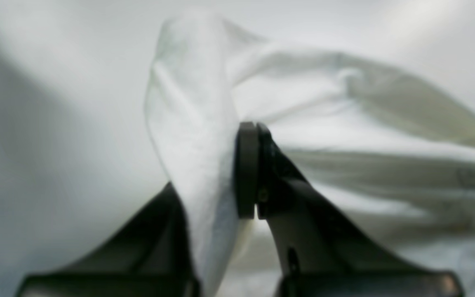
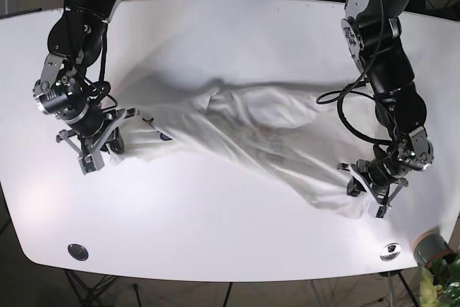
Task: Fold the T-shirt properly
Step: 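Lift the T-shirt with both grippers, flip it and lay it flat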
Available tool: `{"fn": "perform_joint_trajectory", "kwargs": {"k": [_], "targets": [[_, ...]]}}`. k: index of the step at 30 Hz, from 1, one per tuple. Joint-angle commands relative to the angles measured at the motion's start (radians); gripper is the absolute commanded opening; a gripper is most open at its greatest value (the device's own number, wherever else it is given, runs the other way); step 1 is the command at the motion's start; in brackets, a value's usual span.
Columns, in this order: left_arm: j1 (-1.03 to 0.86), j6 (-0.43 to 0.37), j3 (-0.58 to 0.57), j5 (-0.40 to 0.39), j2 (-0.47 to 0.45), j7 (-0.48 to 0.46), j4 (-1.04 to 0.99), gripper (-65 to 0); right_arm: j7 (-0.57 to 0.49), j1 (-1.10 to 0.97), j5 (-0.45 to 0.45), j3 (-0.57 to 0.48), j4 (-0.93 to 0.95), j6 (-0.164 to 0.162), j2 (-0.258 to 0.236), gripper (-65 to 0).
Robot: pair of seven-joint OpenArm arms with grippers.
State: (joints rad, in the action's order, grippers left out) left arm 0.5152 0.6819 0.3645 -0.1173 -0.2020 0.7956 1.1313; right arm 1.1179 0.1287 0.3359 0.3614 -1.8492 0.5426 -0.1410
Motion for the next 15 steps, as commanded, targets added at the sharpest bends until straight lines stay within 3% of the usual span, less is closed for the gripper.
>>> {"fn": "perform_joint_trajectory", "kwargs": {"k": [1,5,15], "targets": [[0.035,0.0,0.005,-0.012,-0.017,0.02,0.112,-65.0,-0.037,0.07,0.007,-0.002,0.004,-0.003,-0.013,-62.9],[0.044,0.0,0.005,-0.012,-0.02,0.072,0.25,-65.0,-0.034,0.182,0.007,-0.002,0.082,-0.003,-0.022,-62.9],[0.199,0.0,0.02,-0.011,-0.09,0.17,0.373,-65.0,-0.034,0.541,0.007,-0.031,0.357,-0.003,-0.119,-62.9]]}}
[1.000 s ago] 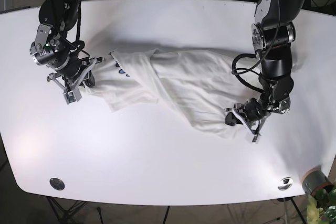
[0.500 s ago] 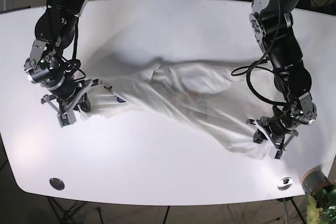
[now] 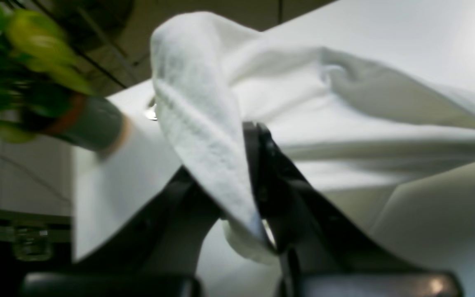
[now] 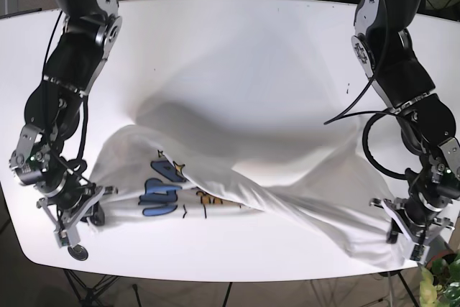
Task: Fold the T-shirt properly
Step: 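Lift the T-shirt with both grippers, flip it and lay it flat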
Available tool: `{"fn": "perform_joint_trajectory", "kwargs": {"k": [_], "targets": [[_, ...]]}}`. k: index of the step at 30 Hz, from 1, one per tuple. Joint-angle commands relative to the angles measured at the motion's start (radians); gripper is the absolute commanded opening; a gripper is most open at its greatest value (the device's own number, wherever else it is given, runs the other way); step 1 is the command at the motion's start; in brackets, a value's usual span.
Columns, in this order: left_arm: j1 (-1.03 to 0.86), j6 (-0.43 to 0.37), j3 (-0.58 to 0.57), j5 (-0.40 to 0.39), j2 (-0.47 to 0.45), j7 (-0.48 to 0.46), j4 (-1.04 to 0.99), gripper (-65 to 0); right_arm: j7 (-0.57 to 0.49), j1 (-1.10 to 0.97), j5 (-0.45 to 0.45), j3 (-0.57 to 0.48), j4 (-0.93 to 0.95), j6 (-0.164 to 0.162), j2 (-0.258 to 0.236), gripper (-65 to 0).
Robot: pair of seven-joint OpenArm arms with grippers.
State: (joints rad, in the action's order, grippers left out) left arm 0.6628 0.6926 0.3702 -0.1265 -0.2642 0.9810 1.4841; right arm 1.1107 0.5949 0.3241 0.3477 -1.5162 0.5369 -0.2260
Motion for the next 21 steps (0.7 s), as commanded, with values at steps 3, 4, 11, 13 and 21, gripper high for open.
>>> {"fn": "perform_joint_trajectory", "kwargs": {"k": [3,4,11,13,21], "targets": [[0.11,-0.011,0.054,-0.002,-0.056,0.006,0.02,-65.0,-0.027,0.182,0.02,-0.052,0.09,0.002,-0.069,-62.9],[0.127,-0.011,0.062,-0.002,-0.063,0.006,0.017,-65.0,-0.027,0.21,0.02,-0.057,0.107,0.002,-0.08,-62.9],[0.232,-0.011,0.071,-0.002,-0.14,0.005,0.0,-65.0,-0.028,0.419,0.022,-0.117,0.245,0.002,-0.131,-62.9],[0.236,-0.011,0.071,-0.002,-0.146,-0.001,0.0,-65.0,-0.028,0.448,0.02,-0.118,0.262,0.002,-0.135,-62.9],[0.18,-0.011,0.079,-0.003,-0.146,-0.009,0.006,-65.0,-0.011,0.446,0.03,-0.114,0.266,0.002,-0.132,-62.9]]}}
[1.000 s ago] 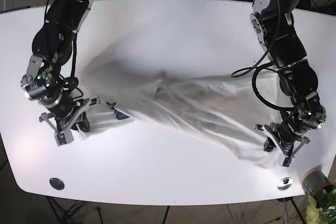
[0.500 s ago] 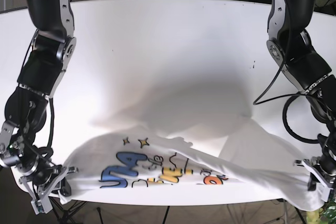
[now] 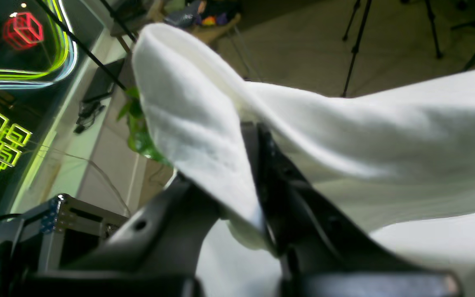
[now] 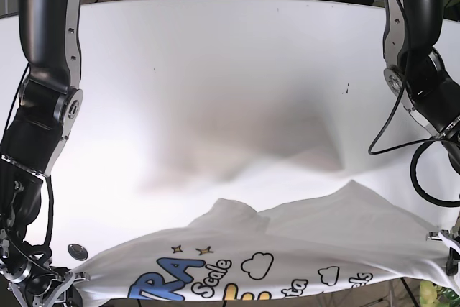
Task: Fold the T-shirt properly
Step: 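Lift the T-shirt with both grippers, flip it and lay it flat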
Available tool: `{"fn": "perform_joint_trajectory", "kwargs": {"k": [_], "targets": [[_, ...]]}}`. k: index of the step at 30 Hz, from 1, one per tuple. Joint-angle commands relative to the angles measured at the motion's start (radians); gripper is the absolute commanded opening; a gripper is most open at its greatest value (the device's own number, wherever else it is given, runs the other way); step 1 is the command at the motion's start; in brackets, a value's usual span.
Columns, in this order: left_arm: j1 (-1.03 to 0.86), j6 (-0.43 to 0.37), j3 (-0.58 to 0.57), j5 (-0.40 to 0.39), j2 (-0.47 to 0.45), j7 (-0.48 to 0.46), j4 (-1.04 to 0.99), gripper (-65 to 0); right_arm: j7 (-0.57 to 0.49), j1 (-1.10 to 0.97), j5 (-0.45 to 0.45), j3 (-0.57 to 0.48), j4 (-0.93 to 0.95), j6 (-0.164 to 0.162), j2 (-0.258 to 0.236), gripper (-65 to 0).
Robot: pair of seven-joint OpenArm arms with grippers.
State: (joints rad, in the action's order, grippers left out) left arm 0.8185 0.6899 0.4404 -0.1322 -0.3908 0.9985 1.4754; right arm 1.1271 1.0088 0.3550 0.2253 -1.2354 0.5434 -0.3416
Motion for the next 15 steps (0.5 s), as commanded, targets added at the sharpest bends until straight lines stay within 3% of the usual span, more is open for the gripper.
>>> {"fn": "perform_joint_trajectory", "kwargs": {"k": [1,6,15], "targets": [[0.017,-0.008,0.018,0.003,-0.02,-0.026,0.015,-65.0,-0.028,0.015,-0.001,0.01,-0.014,-0.004,-0.017,-62.9],[-0.049,-0.006,0.073,0.003,-0.017,-0.026,0.018,-65.0,-0.018,-0.084,0.0,0.019,-0.085,-0.004,-0.018,-62.9],[-0.244,0.008,0.122,-0.04,-0.015,-0.025,0.072,-65.0,0.04,-0.376,0.002,0.161,-0.267,-0.001,0.008,-62.9]]}}
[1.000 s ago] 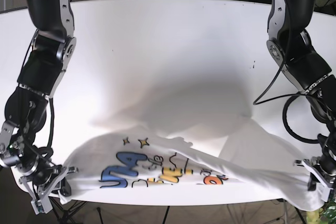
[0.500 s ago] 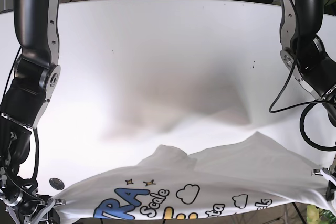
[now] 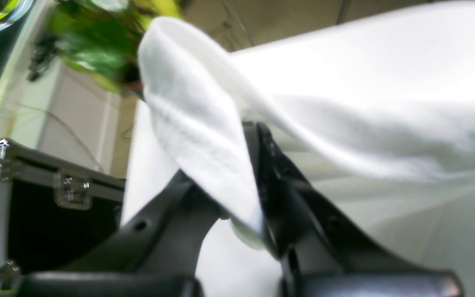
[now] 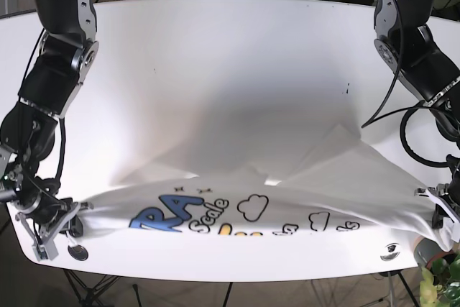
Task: Fold the T-shirt properly
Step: 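Lift the T-shirt with both grippers, flip it and lay it flat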
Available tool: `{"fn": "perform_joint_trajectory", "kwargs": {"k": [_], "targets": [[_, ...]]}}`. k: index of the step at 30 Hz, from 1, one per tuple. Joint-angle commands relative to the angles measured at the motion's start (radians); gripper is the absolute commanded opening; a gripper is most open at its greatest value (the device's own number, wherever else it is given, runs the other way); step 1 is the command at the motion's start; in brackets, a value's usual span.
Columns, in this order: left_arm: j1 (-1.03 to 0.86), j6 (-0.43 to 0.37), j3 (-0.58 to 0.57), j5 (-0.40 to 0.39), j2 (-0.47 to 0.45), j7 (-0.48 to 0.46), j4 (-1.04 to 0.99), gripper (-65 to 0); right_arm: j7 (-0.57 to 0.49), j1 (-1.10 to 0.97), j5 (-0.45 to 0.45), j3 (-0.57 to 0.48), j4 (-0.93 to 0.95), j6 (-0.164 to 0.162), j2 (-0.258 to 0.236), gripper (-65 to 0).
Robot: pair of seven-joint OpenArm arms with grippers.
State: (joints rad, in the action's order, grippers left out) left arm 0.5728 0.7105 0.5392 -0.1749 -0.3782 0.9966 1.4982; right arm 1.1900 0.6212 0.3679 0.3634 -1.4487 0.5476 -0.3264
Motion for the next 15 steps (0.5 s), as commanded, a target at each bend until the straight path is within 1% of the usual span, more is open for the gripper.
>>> {"fn": "perform_joint_trajectory", "kwargs": {"k": [1,4,7,10,12,15], "targets": [[-0.023,-0.012,0.029,-0.008,-0.028,-0.023,0.064,-65.0,-0.023,-0.016,-0.011,0.033,-0.073,-0.004,-0.001,-62.9],[-0.106,-0.012,0.037,-0.044,-0.028,-0.02,0.117,-65.0,-0.02,-0.117,-0.011,0.075,-0.146,-0.004,0.014,-62.9],[-0.198,-0.012,0.04,-0.087,-0.026,-0.018,0.17,-65.0,0.009,-0.211,-0.004,0.11,-0.208,0.001,0.029,-62.9],[-0.322,-0.012,0.081,-0.136,-0.023,-0.018,0.238,-65.0,0.029,-0.317,0.055,0.164,-0.261,0.002,0.045,-62.9],[-0.376,-0.012,0.109,-0.159,0.003,-0.018,0.262,-65.0,0.031,-0.366,0.085,0.185,-0.278,0.001,0.049,-62.9],[-0.448,-0.012,0.152,-0.165,0.038,-0.018,0.285,-65.0,0.032,-0.429,0.121,0.199,-0.283,-0.005,0.051,-62.9]]}}
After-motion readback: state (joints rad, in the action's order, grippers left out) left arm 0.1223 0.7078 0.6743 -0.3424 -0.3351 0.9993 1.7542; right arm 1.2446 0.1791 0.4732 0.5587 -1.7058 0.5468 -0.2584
